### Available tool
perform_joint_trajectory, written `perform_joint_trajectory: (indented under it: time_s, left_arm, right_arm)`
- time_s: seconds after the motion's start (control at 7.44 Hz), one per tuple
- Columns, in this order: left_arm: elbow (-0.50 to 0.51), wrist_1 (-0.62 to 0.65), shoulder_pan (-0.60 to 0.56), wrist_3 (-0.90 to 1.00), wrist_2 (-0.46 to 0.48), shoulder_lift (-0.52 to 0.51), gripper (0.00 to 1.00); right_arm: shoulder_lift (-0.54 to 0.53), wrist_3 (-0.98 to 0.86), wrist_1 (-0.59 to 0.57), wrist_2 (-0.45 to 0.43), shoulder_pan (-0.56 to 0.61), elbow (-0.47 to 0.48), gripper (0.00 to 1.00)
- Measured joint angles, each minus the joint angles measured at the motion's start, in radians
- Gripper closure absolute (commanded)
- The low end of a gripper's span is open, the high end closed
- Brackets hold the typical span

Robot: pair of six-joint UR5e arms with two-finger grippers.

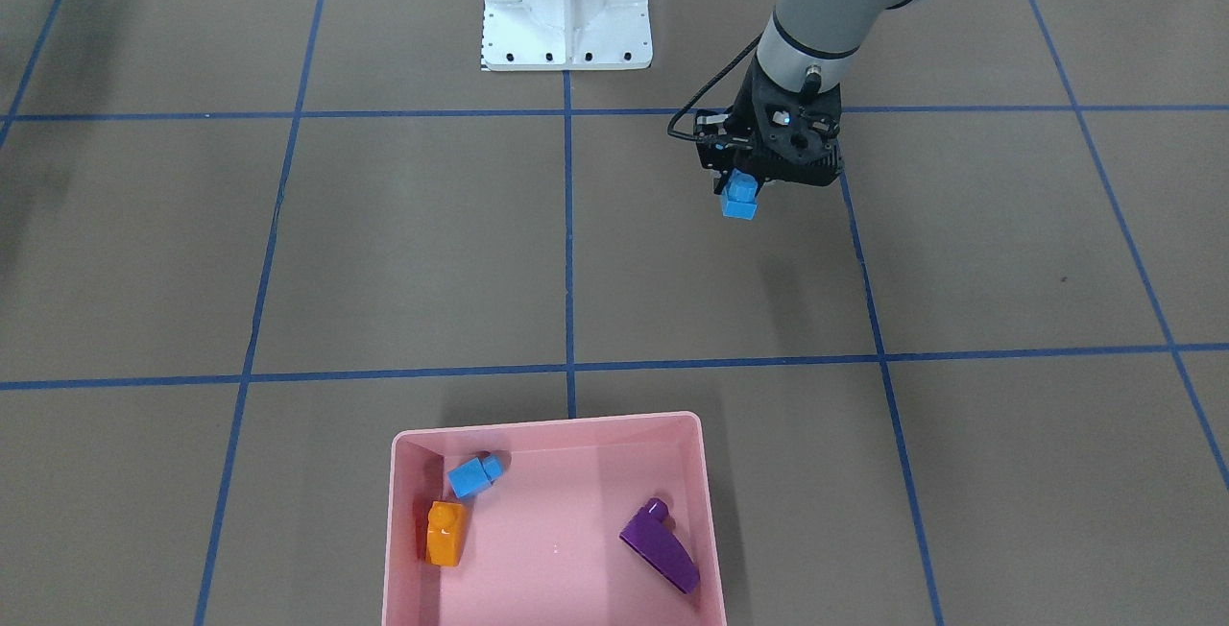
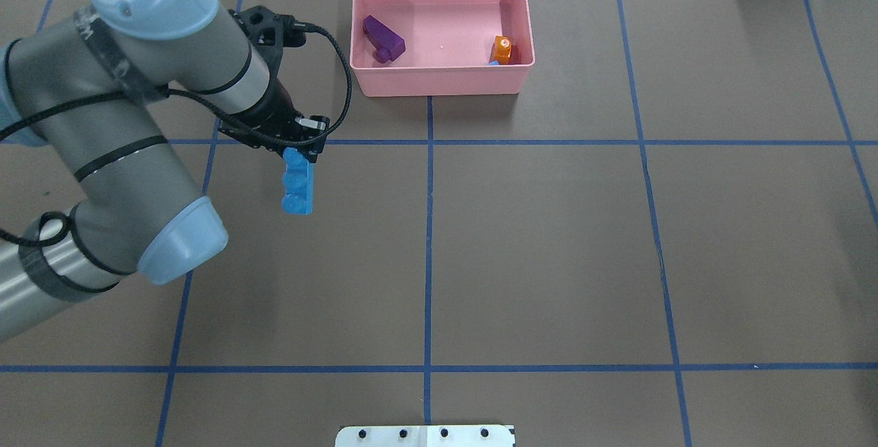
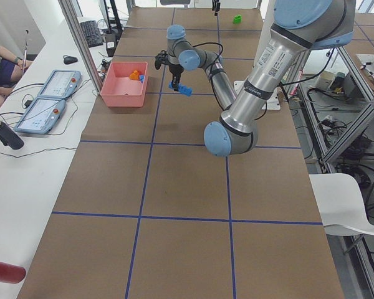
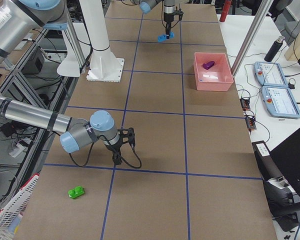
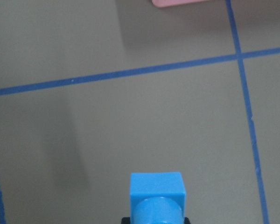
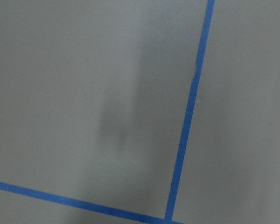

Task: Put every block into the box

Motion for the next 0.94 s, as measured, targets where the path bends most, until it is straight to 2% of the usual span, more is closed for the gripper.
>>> perform_joint_trajectory:
  time_s: [0.27, 0.54, 0.94]
  left_arm:
    - [0.19, 0.028, -0.045, -0.027, -0.02, -0.186, 1.0]
    - [0.415, 0.002, -0.083, -0.055, -0.026, -0.359, 1.0]
    - [0.825, -0.232, -0.117, -0.137, -0.027, -0.558, 1.0]
  right_arm:
    - [-0.021, -0.017, 0.023, 0.001, 0.0, -0.008, 0.0]
    - [-0.029, -0.022, 0.032, 0.001, 0.0, -0.009, 0.0]
    - [-0.031, -0.022, 0.039, 0.002, 0.0, -0.009, 0.0]
